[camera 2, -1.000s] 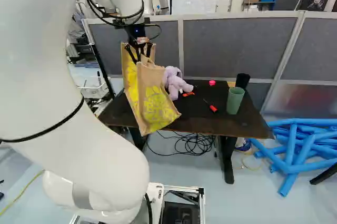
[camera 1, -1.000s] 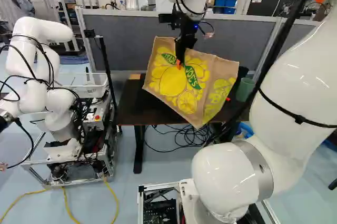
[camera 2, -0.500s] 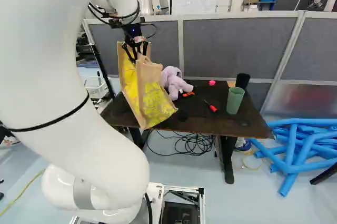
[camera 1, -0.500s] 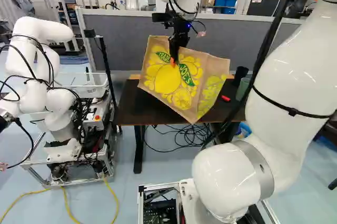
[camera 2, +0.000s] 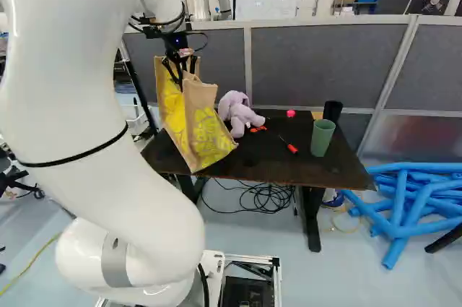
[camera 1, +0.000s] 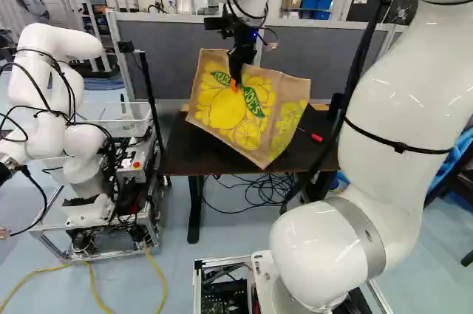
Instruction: Pick up the bag on the ground and place it on the table
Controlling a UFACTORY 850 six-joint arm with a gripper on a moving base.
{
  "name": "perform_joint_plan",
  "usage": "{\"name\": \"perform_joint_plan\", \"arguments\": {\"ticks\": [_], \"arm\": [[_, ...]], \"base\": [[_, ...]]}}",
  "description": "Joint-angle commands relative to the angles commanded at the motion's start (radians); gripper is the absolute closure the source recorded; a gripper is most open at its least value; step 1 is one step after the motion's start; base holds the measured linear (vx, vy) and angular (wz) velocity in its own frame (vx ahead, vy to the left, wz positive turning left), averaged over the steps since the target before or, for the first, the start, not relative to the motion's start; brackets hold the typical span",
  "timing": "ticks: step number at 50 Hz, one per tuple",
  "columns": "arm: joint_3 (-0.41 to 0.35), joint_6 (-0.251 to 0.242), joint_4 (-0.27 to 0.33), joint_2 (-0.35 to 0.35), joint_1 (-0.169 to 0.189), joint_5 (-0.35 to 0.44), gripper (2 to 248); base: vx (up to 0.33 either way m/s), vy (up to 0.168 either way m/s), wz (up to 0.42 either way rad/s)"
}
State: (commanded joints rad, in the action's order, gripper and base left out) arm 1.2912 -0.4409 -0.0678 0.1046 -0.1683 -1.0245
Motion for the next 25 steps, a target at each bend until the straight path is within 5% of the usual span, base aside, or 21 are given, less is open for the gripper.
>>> {"name": "perform_joint_plan", "arguments": {"ticks": [25], "arm": [[0.065,0.000,0.000,0.076,-0.035,0.000,228]], "base": [[0.000,0.000,0.000]]}}
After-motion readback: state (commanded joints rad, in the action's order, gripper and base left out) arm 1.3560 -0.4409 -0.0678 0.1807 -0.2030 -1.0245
